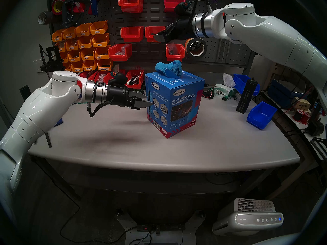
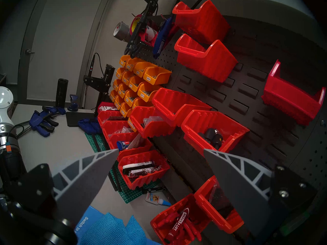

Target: Take out a shop towel

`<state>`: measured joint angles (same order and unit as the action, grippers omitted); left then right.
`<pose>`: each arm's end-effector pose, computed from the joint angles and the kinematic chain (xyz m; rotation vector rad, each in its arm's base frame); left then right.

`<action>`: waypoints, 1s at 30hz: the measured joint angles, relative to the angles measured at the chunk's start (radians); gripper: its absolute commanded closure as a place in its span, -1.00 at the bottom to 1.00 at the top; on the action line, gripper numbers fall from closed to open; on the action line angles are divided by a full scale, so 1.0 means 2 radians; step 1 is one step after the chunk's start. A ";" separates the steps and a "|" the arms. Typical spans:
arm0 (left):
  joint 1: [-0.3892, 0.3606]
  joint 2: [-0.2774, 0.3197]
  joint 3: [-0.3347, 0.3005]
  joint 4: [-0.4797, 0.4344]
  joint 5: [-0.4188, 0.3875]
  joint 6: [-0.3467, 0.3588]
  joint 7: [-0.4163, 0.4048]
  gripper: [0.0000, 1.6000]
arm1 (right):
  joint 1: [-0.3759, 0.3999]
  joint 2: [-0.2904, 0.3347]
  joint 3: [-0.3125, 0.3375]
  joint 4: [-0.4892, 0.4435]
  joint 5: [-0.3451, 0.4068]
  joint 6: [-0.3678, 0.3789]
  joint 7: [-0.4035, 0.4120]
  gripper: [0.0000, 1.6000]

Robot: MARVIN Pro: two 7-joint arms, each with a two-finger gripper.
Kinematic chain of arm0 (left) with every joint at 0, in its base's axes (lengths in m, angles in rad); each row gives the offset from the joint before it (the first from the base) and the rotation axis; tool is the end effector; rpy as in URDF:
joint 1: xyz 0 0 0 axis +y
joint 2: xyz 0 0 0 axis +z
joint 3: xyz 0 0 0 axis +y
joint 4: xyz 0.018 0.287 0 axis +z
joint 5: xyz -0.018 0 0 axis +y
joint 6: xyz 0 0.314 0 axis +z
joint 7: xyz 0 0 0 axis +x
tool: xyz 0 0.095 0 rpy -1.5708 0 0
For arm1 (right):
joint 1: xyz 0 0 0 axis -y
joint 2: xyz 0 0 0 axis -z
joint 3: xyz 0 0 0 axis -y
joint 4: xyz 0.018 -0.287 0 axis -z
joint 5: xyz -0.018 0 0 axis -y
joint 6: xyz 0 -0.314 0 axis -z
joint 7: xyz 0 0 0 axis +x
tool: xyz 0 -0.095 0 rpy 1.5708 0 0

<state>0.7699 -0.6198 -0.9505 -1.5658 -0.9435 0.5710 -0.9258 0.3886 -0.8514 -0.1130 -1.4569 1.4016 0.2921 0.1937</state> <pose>0.4593 0.0532 -0.0707 1.7972 -1.0847 1.1598 0.5151 0.0878 0.1282 -1.8312 -1.2716 -1.8472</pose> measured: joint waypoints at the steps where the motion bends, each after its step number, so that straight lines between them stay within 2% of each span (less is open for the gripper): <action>1: 0.000 0.000 0.000 0.000 0.000 0.000 0.000 -1.00 | 0.000 0.000 -0.001 0.000 0.000 0.000 0.000 -1.00; 30: 0.001 0.000 0.002 0.000 0.000 0.000 0.000 -1.00 | -0.001 0.000 -0.006 0.000 0.004 0.000 0.000 -1.00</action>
<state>0.7729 -0.6198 -0.9466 -1.5650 -0.9428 0.5708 -0.9255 0.3871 -0.8515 -0.1249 -1.4568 1.4105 0.2916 0.1936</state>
